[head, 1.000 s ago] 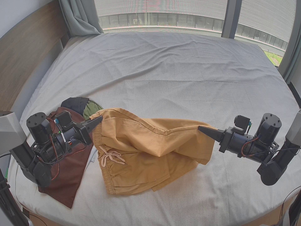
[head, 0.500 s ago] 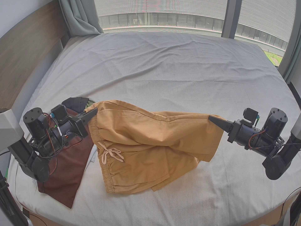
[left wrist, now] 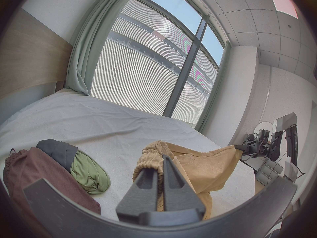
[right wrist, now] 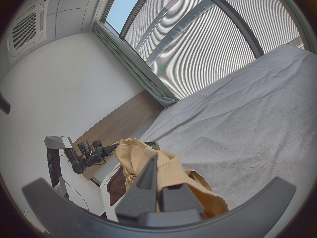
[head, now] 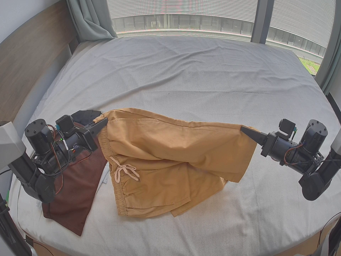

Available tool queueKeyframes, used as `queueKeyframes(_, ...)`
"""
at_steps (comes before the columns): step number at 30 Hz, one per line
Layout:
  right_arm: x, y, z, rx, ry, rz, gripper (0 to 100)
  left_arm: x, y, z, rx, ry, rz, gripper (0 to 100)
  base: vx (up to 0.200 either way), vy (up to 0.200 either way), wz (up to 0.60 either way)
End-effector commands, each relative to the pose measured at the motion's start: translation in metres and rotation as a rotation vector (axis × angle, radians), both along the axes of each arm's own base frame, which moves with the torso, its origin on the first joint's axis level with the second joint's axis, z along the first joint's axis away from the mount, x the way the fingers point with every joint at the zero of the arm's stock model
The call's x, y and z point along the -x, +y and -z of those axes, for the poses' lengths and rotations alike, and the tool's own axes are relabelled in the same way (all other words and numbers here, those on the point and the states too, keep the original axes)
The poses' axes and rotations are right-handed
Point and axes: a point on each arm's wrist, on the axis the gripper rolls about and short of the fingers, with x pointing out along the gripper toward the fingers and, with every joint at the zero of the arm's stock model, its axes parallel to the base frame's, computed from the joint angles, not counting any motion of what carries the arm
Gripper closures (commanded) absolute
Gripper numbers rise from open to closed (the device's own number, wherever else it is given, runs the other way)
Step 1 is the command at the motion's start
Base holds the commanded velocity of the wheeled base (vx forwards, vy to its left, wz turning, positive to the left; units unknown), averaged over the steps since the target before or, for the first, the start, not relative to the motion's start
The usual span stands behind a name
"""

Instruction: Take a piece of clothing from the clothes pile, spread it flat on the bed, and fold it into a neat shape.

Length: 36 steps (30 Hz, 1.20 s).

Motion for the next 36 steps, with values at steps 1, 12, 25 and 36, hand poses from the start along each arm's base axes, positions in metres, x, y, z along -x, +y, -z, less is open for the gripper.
queueKeyframes(1,-0.001,-0.001,0.000,0.000,-0.001,0.002,100,-0.001,0.001,-0.002,0.002,-0.010,-0.004,100,0.000,0.000,0.00)
queueKeyframes(12,-0.004,-0.007,-0.003,-0.005,-0.016,0.025,100,-0.005,0.006,-0.007,0.006,-0.033,-0.020,100,0.000,0.000,0.00)
queueKeyframes(25,-0.010,-0.014,-0.007,-0.009,-0.034,0.051,100,-0.009,0.011,-0.010,0.008,-0.048,-0.037,100,0.000,0.000,0.00)
queueKeyframes(36,-0.014,-0.022,-0.008,-0.009,-0.046,0.078,100,-0.013,0.019,-0.011,0.009,-0.055,-0.062,100,0.000,0.000,0.00)
